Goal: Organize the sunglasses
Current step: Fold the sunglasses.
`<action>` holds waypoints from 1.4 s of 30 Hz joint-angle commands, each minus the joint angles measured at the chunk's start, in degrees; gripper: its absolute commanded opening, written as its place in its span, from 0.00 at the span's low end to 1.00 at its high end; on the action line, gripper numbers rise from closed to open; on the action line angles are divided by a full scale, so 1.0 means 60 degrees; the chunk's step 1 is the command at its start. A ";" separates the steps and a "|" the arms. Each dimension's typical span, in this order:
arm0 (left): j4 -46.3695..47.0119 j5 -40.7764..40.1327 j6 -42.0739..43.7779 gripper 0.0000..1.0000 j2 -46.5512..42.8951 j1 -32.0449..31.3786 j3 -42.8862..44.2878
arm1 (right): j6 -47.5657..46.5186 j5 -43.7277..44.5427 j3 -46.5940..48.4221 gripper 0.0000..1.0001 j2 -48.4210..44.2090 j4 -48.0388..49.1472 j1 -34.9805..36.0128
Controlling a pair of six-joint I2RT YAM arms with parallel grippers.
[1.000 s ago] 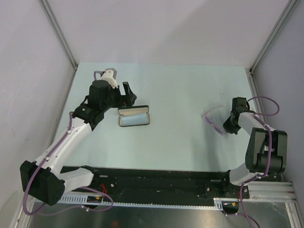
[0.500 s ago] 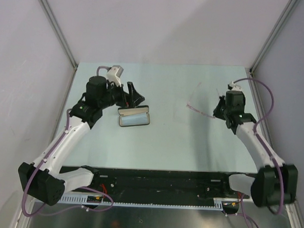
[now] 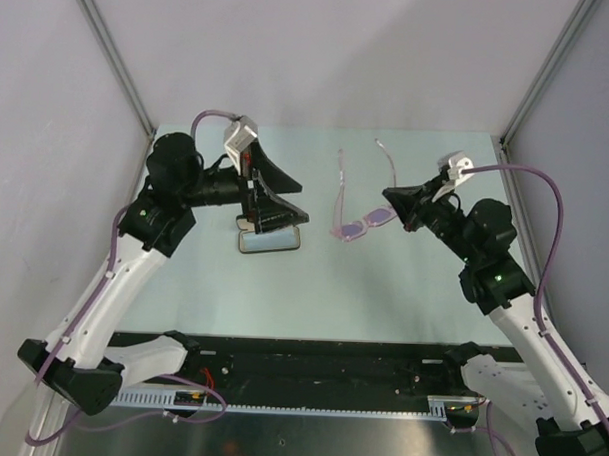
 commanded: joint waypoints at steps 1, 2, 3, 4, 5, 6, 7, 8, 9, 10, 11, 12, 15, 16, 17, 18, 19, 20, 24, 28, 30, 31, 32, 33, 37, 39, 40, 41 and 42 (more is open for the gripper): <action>0.0340 0.1144 0.0050 1.00 -0.0406 -0.0806 0.0519 | -0.0620 -0.0455 0.0358 0.00 -0.0176 0.1279 0.0764; 0.0340 0.1115 0.0210 1.00 -0.0450 -0.1112 0.0461 | -0.0649 -0.0382 0.0446 0.00 -0.0132 0.1352 0.1055; 0.0340 0.0868 0.0270 1.00 -0.0523 -0.1217 0.0388 | -0.0708 -0.0338 0.0461 0.00 -0.0117 0.1425 0.1174; 0.0340 0.0750 0.0372 1.00 -0.0596 -0.1305 0.0213 | -0.0723 -0.0352 0.0490 0.00 -0.0073 0.1484 0.1292; 0.0340 0.0734 0.0402 1.00 -0.0626 -0.1465 0.0139 | -0.0766 -0.0338 0.0577 0.00 -0.0044 0.1571 0.1554; 0.0340 0.0690 0.0403 1.00 -0.0626 -0.1496 0.0080 | -0.0854 -0.0323 0.0622 0.00 0.0000 0.1601 0.1658; 0.0340 0.0588 0.0330 1.00 -0.0612 -0.1511 -0.0008 | -0.0927 -0.0294 0.0666 0.00 0.0044 0.1630 0.1804; 0.0340 0.0587 0.0300 1.00 -0.0539 -0.1554 -0.0023 | -0.0986 -0.0279 0.0768 0.00 0.0059 0.1645 0.2052; 0.0340 0.0587 0.0285 1.00 -0.0495 -0.1584 -0.0023 | -0.1030 -0.0279 0.0841 0.00 0.0117 0.1645 0.2170; 0.0340 0.0457 0.0242 1.00 -0.0466 -0.1613 -0.0023 | -0.1175 -0.0264 0.0900 0.00 0.0146 0.1631 0.2317; 0.0340 0.0354 0.0227 1.00 -0.0393 -0.1686 -0.0023 | -0.1220 -0.0221 0.0959 0.00 0.0205 0.1602 0.2420; 0.0354 0.0251 0.0198 1.00 -0.0349 -0.1716 -0.0038 | -0.1279 -0.0119 0.1046 0.00 0.0205 0.1572 0.2667; 0.0354 -0.0086 0.0051 1.00 -0.0231 -0.1775 -0.0096 | -0.1440 0.0145 0.1178 0.00 0.0249 0.1557 0.3092; 0.0369 -0.0130 -0.0051 1.00 -0.0202 -0.1789 -0.0111 | -0.1441 0.0204 0.1193 0.00 0.0264 0.1528 0.3225; 0.0340 -0.0232 -0.0066 1.00 -0.0173 -0.1833 -0.0126 | -0.1673 0.0437 0.1237 0.00 0.0264 0.1514 0.3328; 0.0340 -0.0262 -0.0081 1.00 -0.0114 -0.1862 -0.0140 | -0.1733 0.0511 0.1237 0.00 0.0278 0.1484 0.3416; 0.0340 -0.0277 -0.0081 1.00 -0.0085 -0.1877 -0.0169 | -0.1806 0.0599 0.1266 0.00 0.0264 0.1470 0.3591; 0.0340 -0.0262 -0.0095 1.00 -0.0070 -0.1906 -0.0199 | -0.1865 0.0731 0.1267 0.00 0.0264 0.1498 0.3651; 0.0354 -0.0160 -0.0096 1.00 0.0018 -0.1980 -0.0316 | -0.1953 0.0878 0.1311 0.00 0.0279 0.1645 0.3841; 0.0354 -0.0101 -0.0081 1.00 0.0047 -0.2038 -0.0462 | -0.2041 0.0981 0.1384 0.00 0.0293 0.1821 0.3944; 0.0340 -0.0072 -0.0066 1.00 0.0033 -0.2053 -0.0506 | -0.2129 0.0981 0.1428 0.00 0.0293 0.1879 0.3959; 0.0354 -0.0072 -0.0066 1.00 0.0062 -0.2053 -0.0550 | -0.2158 0.0981 0.1442 0.00 0.0308 0.1909 0.3973; 0.0354 -0.0072 -0.0081 1.00 0.0048 -0.2053 -0.0565 | -0.2187 0.0967 0.1501 0.00 0.0322 0.1909 0.3988; 0.0340 -0.0072 -0.0124 1.00 0.0062 -0.2053 -0.0565 | -0.2289 0.0937 0.1516 0.00 0.0337 0.1894 0.4003; 0.0340 -0.0072 -0.0198 1.00 0.0091 -0.2053 -0.0478 | -0.3064 0.0572 0.1530 0.00 0.0337 0.1778 0.4119; 0.0340 -0.0145 -0.0213 1.00 0.0106 -0.2053 -0.0332 | -0.3518 0.0425 0.1530 0.00 0.0337 0.1588 0.4222; 0.0354 -0.0276 -0.0227 1.00 0.0106 -0.2053 -0.0273 | -0.3883 0.0337 0.1530 0.00 0.0352 0.1529 0.4237; 0.0340 -0.0364 -0.0242 1.00 0.0077 -0.2053 -0.0214 | -0.4017 0.0307 0.1530 0.00 0.0352 0.1470 0.4237; 0.0354 -0.0524 -0.0344 1.00 0.0033 -0.2053 -0.0040 | -0.4164 0.0220 0.1516 0.00 0.0352 0.1426 0.4252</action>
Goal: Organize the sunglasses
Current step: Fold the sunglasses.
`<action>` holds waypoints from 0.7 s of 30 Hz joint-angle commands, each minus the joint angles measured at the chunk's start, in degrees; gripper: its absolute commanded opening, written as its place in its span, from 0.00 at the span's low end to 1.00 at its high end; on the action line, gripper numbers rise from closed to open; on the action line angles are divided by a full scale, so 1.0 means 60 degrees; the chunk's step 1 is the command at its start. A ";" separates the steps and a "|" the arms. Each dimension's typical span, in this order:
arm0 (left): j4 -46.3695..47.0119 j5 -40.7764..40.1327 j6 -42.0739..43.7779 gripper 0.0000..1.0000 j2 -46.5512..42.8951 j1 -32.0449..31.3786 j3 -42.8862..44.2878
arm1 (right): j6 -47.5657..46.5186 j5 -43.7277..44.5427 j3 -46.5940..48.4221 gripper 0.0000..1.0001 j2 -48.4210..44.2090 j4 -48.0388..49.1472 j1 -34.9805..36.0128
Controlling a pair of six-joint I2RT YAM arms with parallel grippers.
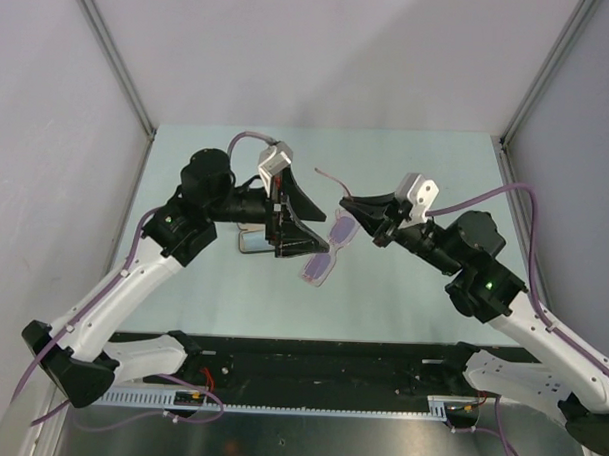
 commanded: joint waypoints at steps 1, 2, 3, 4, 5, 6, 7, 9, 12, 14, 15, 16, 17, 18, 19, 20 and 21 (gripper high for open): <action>0.0169 -0.0550 -0.0301 1.00 -0.0109 -0.0064 0.0577 | -0.1279 -0.0505 0.0474 0.00 -0.0023 0.0191 0.0113; 0.0154 -0.1017 -0.0330 1.00 -0.0168 -0.0064 0.0665 | -0.1397 -0.0564 0.0474 0.00 -0.0052 0.0190 0.0113; 0.0168 -0.1326 -0.0446 1.00 -0.0342 -0.0064 0.0869 | -0.1514 -0.0652 0.0474 0.00 -0.0067 0.0205 0.0113; 0.0154 -0.1677 -0.0549 1.00 -0.0445 -0.0035 0.0958 | -0.1632 -0.0754 0.0459 0.00 -0.0111 0.0205 0.0113; 0.0154 -0.2057 -0.0623 1.00 -0.0562 -0.0020 0.1046 | -0.1836 -0.0785 0.0474 0.00 -0.0140 0.0205 0.0113; 0.0183 -0.2163 -0.0638 1.00 -0.0636 -0.0006 0.1148 | -0.1896 -0.0785 0.0474 0.00 -0.0213 0.0220 0.0113; 0.0183 -0.2164 -0.0652 1.00 -0.0738 -0.0005 0.1324 | -0.1998 -0.0872 0.0474 0.00 -0.0243 0.0205 0.0099; 0.0183 -0.1975 -0.0813 1.00 -0.0725 -0.0005 0.1486 | -0.2232 -0.0989 0.0474 0.00 -0.0316 0.0190 0.0113; 0.0198 -0.1230 -0.0916 0.99 -0.0564 -0.0005 0.1414 | -0.2321 -0.1107 0.0474 0.00 -0.0331 0.0277 0.0099; 0.0183 -0.0848 -0.0975 0.98 -0.0404 -0.0005 0.1194 | -0.2307 -0.1092 0.0459 0.00 -0.0375 0.0410 0.0099; 0.0198 -0.0628 -0.0946 0.95 -0.0330 -0.0005 0.1135 | -0.2292 -0.1121 0.0474 0.00 -0.0360 0.0526 0.0099; 0.0183 -0.0437 -0.0917 0.93 -0.0300 0.0009 0.1033 | -0.2263 -0.1194 0.0474 0.00 -0.0418 0.0585 0.0099; 0.0169 -0.0421 -0.0931 0.92 -0.0285 0.0053 0.0960 | -0.2248 -0.1253 0.0474 0.00 -0.0462 0.0615 0.0099; 0.0183 -0.0392 -0.0916 0.88 -0.0285 0.0111 0.0814 | -0.2233 -0.1312 0.0474 0.00 -0.0492 0.0659 0.0070; 0.0183 -0.0333 -0.0916 0.86 -0.0256 0.0271 0.0784 | -0.2277 -0.1428 0.0474 0.00 -0.0579 0.0659 0.0041; 0.0183 -0.0260 -0.0974 0.84 -0.0270 0.0389 0.0740 | -0.2292 -0.1429 0.0474 0.00 -0.0783 0.0645 -0.0003; 0.0183 -0.0187 -0.1091 0.78 -0.0256 0.0506 0.0681 | -0.2292 -0.1444 0.0474 0.00 -0.0887 0.0645 -0.0091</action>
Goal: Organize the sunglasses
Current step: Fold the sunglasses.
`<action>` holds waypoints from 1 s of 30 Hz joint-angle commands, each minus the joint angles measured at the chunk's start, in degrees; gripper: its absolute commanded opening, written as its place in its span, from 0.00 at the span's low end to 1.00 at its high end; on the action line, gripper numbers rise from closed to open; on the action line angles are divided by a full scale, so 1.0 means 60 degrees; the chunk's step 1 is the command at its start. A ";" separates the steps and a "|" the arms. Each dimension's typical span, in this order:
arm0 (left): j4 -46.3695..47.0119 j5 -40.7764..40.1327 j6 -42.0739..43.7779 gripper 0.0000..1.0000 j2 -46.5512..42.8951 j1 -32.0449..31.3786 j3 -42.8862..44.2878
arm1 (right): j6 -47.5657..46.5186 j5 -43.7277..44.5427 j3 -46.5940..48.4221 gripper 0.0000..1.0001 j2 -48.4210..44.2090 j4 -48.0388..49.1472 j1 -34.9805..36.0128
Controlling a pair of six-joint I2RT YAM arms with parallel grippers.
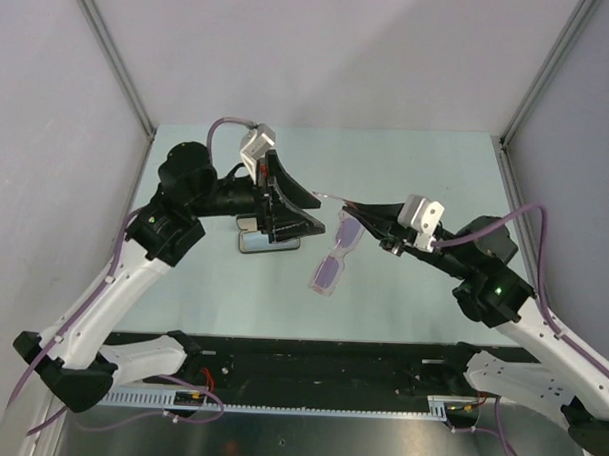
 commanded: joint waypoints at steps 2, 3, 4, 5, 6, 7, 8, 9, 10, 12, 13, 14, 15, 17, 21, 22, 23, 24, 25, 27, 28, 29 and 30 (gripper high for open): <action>0.0016 0.0878 -0.0364 0.74 0.0090 0.0595 -0.0237 | -0.0063 -0.0439 0.0470 0.00 -0.0895 0.0659 -0.0248; 0.0030 0.0966 -0.0407 0.72 0.0119 0.0596 -0.0237 | -0.0004 -0.0468 0.0470 0.00 -0.0940 0.0732 -0.0336; 0.0030 0.1141 -0.0422 0.71 0.0148 0.0596 -0.0252 | 0.0054 -0.0585 0.0470 0.00 -0.0984 0.0761 -0.0380; 0.0045 0.1461 -0.0466 0.71 0.0192 0.0596 -0.0238 | 0.0157 -0.0687 0.0470 0.00 -0.0999 0.0791 -0.0395; 0.0059 0.1610 -0.0553 0.71 0.0251 0.0581 -0.0223 | 0.0201 -0.0761 0.0470 0.00 -0.0985 0.0864 -0.0410; 0.0074 0.1698 -0.0627 0.70 0.0396 0.0538 -0.0194 | 0.0274 -0.0863 0.0470 0.00 -0.0984 0.0922 -0.0424; 0.0103 0.1873 -0.0700 0.69 0.0441 0.0479 -0.0179 | 0.0318 -0.0864 0.0470 0.00 -0.0941 0.0937 -0.0439; 0.0103 0.1962 -0.0759 0.66 0.0500 0.0392 -0.0164 | 0.0377 -0.0893 0.0470 0.00 -0.0897 0.1039 -0.0410; 0.0132 0.2035 -0.0774 0.66 0.0616 0.0144 -0.0106 | 0.0421 -0.0995 0.0470 0.00 -0.0853 0.1098 -0.0424; 0.0191 0.2181 -0.0832 0.61 0.0734 -0.0091 -0.0062 | 0.0509 -0.1054 0.0470 0.00 -0.0780 0.1302 -0.0425; 0.0206 0.2226 -0.0862 0.60 0.0749 -0.0281 -0.0004 | 0.0524 -0.1113 0.0470 0.00 -0.0707 0.1362 -0.0425; 0.0264 0.2241 -0.0905 0.58 0.0778 -0.0341 0.0012 | 0.0553 -0.1128 0.0485 0.00 -0.0692 0.1406 -0.0425; 0.0279 0.2328 -0.0993 0.53 0.0779 -0.0371 0.0012 | 0.0553 -0.1142 0.0470 0.00 -0.0648 0.1479 -0.0425; 0.0367 0.2431 -0.1037 0.50 0.0706 -0.0371 -0.0017 | 0.0553 -0.1157 0.0470 0.00 -0.0633 0.1538 -0.0424; 0.0469 0.2607 -0.1154 0.42 0.0632 -0.0415 -0.0178 | 0.0553 -0.1157 0.0470 0.00 -0.0604 0.1596 -0.0425; 0.0470 0.2651 -0.1169 0.41 0.0618 -0.0429 -0.0208 | 0.0553 -0.1172 0.0470 0.00 -0.0575 0.1597 -0.0439; 0.0513 0.2695 -0.1199 0.41 0.0603 -0.0444 -0.0237 | 0.0539 -0.1172 0.0485 0.00 -0.0574 0.1626 -0.0425; 0.0528 0.2710 -0.1213 0.40 0.0574 -0.0459 -0.0295 | 0.0538 -0.1172 0.0485 0.00 -0.0545 0.1626 -0.0439; 0.0557 0.2753 -0.1228 0.41 0.0574 -0.0459 -0.0310 | 0.0538 -0.1172 0.0470 0.00 -0.0560 0.1626 -0.0439; 0.0572 0.2783 -0.1199 0.46 0.0501 -0.0459 -0.0325 | 0.0509 -0.1172 0.0470 0.00 -0.0545 0.1655 -0.0454; 0.0587 0.2798 -0.1184 0.47 0.0471 -0.0459 -0.0325 | 0.0480 -0.1172 0.0470 0.00 -0.0545 0.1641 -0.0483; 0.0616 0.2870 -0.1170 0.48 0.0457 -0.0459 -0.0311 | 0.0465 -0.1172 0.0485 0.00 -0.0545 0.1626 -0.0483; 0.0616 0.2929 -0.1155 0.48 0.0442 -0.0459 -0.0282 | 0.0451 -0.1157 0.0470 0.00 -0.0531 0.1597 -0.0483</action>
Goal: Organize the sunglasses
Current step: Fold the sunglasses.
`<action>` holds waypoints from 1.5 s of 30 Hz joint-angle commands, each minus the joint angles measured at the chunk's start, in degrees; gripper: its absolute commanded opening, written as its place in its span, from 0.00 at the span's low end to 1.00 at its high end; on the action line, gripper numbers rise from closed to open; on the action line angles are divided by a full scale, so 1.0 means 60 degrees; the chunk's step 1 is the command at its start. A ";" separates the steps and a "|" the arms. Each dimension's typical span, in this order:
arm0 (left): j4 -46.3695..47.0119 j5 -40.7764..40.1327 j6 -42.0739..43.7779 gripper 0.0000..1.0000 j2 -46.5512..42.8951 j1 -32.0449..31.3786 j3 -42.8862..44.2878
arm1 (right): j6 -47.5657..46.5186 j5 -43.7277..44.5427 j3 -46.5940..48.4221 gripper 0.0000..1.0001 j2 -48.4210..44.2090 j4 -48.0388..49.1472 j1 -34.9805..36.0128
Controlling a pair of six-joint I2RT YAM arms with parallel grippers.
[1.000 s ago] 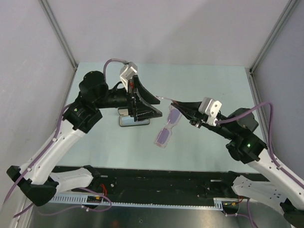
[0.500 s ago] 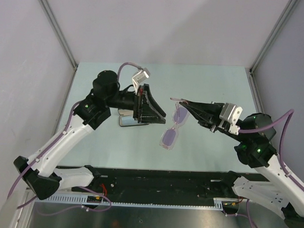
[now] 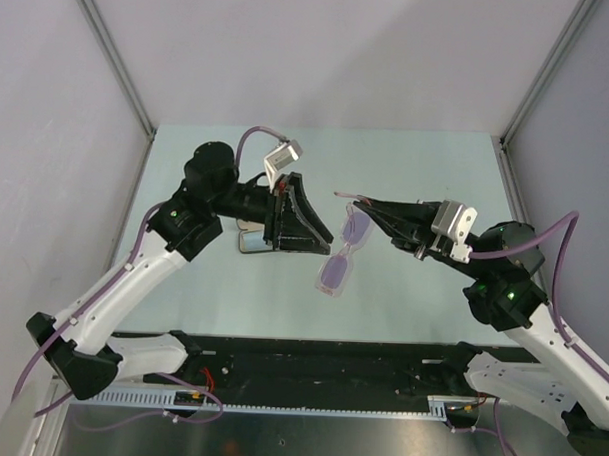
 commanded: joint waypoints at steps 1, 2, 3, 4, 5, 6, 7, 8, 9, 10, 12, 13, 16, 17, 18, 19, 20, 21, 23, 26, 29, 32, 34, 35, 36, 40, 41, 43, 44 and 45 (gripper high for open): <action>0.0397 0.0580 -0.0084 0.50 -0.0400 -0.0058 0.0025 | 0.0003 -0.0079 0.0299 0.00 -0.0035 0.0500 -0.0086; 0.0412 0.0667 -0.0084 0.53 -0.0415 -0.0058 0.0025 | -0.0026 -0.0079 0.0314 0.00 -0.0035 0.0486 -0.0101; 0.0412 0.0741 -0.0084 0.54 -0.0429 -0.0058 0.0010 | -0.0041 -0.0079 0.0299 0.00 -0.0020 0.0485 -0.0101; 0.0441 0.0814 -0.0069 0.54 -0.0444 -0.0058 -0.0004 | -0.0041 -0.0064 0.0299 0.00 -0.0006 0.0485 -0.0130; 0.0456 0.0829 -0.0084 0.54 -0.0458 -0.0073 -0.0034 | -0.0041 -0.0064 0.0314 0.00 -0.0006 0.0500 -0.0145; 0.0471 0.0902 -0.0084 0.53 -0.0444 -0.0087 -0.0063 | -0.0041 -0.0079 0.0314 0.00 0.0038 0.0573 -0.0145; 0.0471 0.0975 -0.0084 0.52 -0.0444 -0.0131 -0.0078 | -0.0041 -0.0079 0.0314 0.00 0.0038 0.0617 -0.0145; 0.0485 0.1005 -0.0098 0.49 -0.0400 -0.0160 -0.0078 | -0.0041 -0.0079 0.0299 0.00 0.0053 0.0661 -0.0145; 0.0500 0.0990 -0.0098 0.48 -0.0415 -0.0204 -0.0107 | -0.0056 -0.0093 0.0299 0.00 0.0082 0.0734 -0.0145; 0.0515 0.0990 -0.0113 0.47 -0.0386 -0.0219 -0.0122 | -0.0056 -0.0108 0.0299 0.00 0.0111 0.0778 -0.0174; 0.0544 0.1034 -0.0171 0.44 -0.0312 -0.0248 -0.0122 | -0.0071 -0.0108 0.0299 0.00 0.0141 0.0837 -0.0159; 0.0530 0.1063 -0.0186 0.41 -0.0312 -0.0249 -0.0122 | -0.0085 -0.0108 0.0299 0.00 0.0170 0.0852 -0.0159; 0.0529 0.1093 -0.0172 0.31 -0.0297 -0.0249 -0.0136 | -0.0085 -0.0093 0.0299 0.00 0.0185 0.0852 -0.0159; 0.0515 0.1093 -0.0172 0.27 -0.0297 -0.0249 -0.0122 | -0.0085 -0.0093 0.0299 0.00 0.0185 0.0837 -0.0174; 0.0529 0.1093 -0.0172 0.25 -0.0283 -0.0249 -0.0136 | -0.0100 -0.0079 0.0299 0.00 0.0199 0.0837 -0.0174; 0.0529 0.1078 -0.0186 0.24 -0.0283 -0.0249 -0.0136 | -0.0100 -0.0064 0.0299 0.00 0.0185 0.0837 -0.0174; 0.0529 0.1078 -0.0201 0.24 -0.0254 -0.0249 -0.0151 | -0.0115 -0.0064 0.0299 0.00 0.0185 0.0837 -0.0174; 0.0515 0.1107 -0.0216 0.24 -0.0210 -0.0249 -0.0166 | -0.0144 -0.0035 0.0299 0.00 0.0199 0.0823 -0.0174; 0.0544 0.1181 -0.0303 0.30 -0.0195 -0.0249 -0.0166 | -0.0231 -0.0050 0.0299 0.00 0.0214 0.0837 -0.0174; 0.0544 0.1254 -0.0551 0.29 -0.0078 -0.0263 -0.0180 | -0.0494 -0.0064 0.0314 0.00 0.0243 0.0823 -0.0159; 0.0544 0.1459 -0.0873 0.24 -0.0034 -0.0263 -0.0151 | -0.0627 -0.0050 0.0299 0.00 0.0273 0.0866 -0.0159; 0.0544 0.1430 -0.0948 0.18 -0.0107 -0.0263 -0.0166 | -0.0686 -0.0122 0.0299 0.00 0.0302 0.0881 -0.0145; 0.0544 0.1415 -0.0992 0.11 -0.0122 -0.0263 -0.0107 | -0.0686 -0.0123 0.0328 0.00 0.0331 0.0866 -0.0159; 0.0544 0.1401 -0.0992 0.07 -0.0107 -0.0263 -0.0078 | -0.0686 -0.0152 0.0314 0.00 0.0346 0.0866 -0.0145; 0.0544 0.1386 -0.1021 0.03 -0.0107 -0.0263 -0.0078 | -0.0671 -0.0167 0.0328 0.00 0.0346 0.0837 -0.0145; 0.0529 0.1298 -0.1138 0.00 -0.0049 -0.0263 -0.0165 | -0.0583 -0.0064 0.0328 0.06 0.0361 0.0779 -0.0145; 0.0544 0.1283 -0.1182 0.00 -0.0048 -0.0263 -0.0166 | -0.0569 -0.0050 0.0328 0.08 0.0361 0.0764 -0.0130; 0.0544 0.1225 -0.1226 0.00 -0.0034 -0.0263 -0.0166 | -0.0554 0.0023 0.0329 0.18 0.0361 0.0778 -0.0116; 0.0544 0.1210 -0.1270 0.01 0.0010 -0.0263 -0.0151 | -0.0583 0.0067 0.0328 0.20 0.0361 0.0764 -0.0072; 0.0530 0.1225 -0.1314 0.00 0.0025 -0.0263 -0.0137 | -0.0612 0.0082 0.0328 0.20 0.0361 0.0735 -0.0057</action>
